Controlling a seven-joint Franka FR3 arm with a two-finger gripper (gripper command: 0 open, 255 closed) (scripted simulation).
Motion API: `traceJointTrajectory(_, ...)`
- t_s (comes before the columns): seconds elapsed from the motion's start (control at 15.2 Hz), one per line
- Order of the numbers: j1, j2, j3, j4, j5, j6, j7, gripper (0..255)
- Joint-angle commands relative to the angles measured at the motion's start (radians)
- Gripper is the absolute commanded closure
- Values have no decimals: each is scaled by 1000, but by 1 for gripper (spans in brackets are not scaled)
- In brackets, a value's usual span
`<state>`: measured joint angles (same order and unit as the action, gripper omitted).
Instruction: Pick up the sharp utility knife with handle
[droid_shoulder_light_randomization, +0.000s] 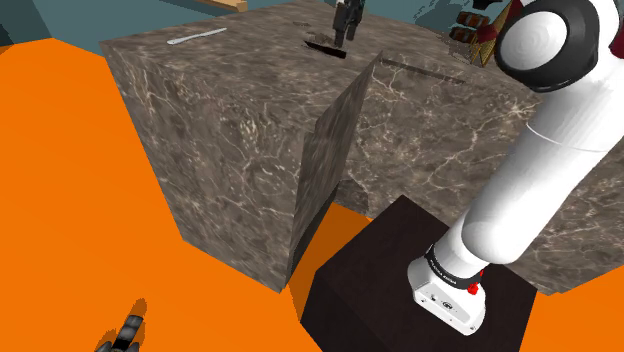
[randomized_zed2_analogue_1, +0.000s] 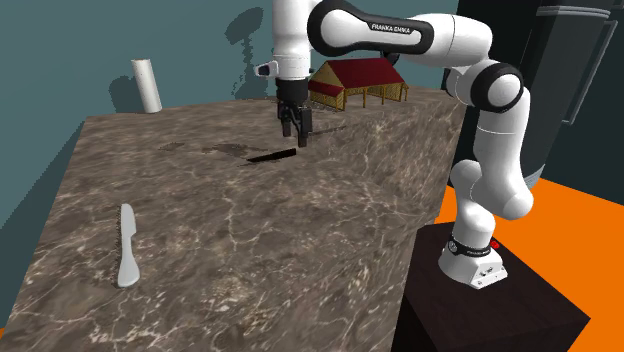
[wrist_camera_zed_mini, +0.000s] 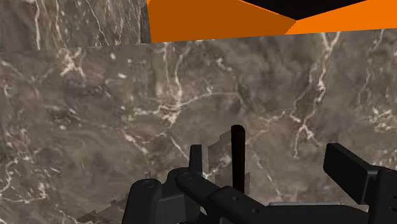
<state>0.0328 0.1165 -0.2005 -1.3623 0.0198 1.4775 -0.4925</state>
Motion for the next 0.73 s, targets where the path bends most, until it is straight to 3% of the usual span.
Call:
traceJointTrajectory(0.0,-12,92,-3,139,9,-47,-50,0)
traceJointTrajectory(0.59,-4,44,1,-32,-1,77,-44,0)
traceJointTrajectory(0.66,-4,45,1,-30,-1,75,-44,255)
